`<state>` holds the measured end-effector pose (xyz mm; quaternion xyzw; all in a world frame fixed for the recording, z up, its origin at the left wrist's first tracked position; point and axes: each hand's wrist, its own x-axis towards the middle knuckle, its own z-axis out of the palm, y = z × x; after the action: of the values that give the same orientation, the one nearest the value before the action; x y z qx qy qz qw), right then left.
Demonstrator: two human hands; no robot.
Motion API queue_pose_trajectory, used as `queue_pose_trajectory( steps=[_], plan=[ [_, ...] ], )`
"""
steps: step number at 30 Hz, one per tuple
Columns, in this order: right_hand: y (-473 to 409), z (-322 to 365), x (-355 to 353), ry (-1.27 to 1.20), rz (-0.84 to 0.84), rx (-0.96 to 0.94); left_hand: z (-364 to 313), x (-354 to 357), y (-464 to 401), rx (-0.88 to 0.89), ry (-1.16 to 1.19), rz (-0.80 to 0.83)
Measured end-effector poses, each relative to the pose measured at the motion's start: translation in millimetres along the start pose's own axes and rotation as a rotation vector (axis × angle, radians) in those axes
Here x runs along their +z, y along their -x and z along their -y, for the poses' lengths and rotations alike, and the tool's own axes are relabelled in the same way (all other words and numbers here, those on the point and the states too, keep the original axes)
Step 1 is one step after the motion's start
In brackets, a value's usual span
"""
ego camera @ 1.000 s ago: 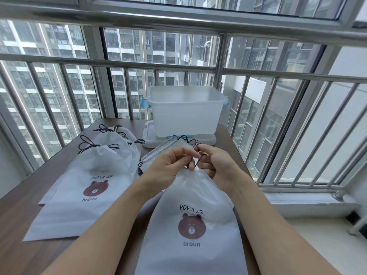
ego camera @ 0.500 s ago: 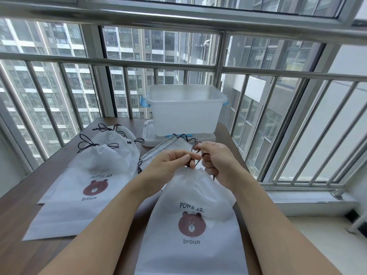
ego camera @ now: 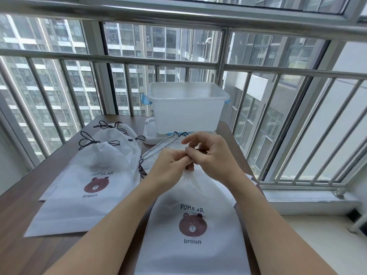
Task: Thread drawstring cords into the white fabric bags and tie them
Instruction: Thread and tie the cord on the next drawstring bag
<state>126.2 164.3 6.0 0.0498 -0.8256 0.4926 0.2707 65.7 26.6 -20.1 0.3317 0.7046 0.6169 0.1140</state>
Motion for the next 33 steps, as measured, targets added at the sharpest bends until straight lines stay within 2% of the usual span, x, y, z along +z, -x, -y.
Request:
queue_pose_trajectory(
  steps=[4, 9, 16, 27, 33],
  plan=[
    [-4, -10, -1, -0.066, -0.116, 0.068, -5, 1, -2, -0.054, 0.111, -0.078],
    [-1, -2, -8, -0.233, -0.097, 0.213, -7, 1, -4, -0.088, 0.208, -0.150],
    [-2, -5, -12, -0.310, 0.045, 0.384, -7, 0, -3, -0.109, 0.263, -0.135],
    [-1, -14, -13, -0.213, 0.104, 0.422, -6, 0, -4, -0.140, 0.288, -0.138],
    [-3, -16, -16, -0.377, 0.001, 0.424, -6, 0, -2, -0.144, 0.262, -0.159]
  ],
)
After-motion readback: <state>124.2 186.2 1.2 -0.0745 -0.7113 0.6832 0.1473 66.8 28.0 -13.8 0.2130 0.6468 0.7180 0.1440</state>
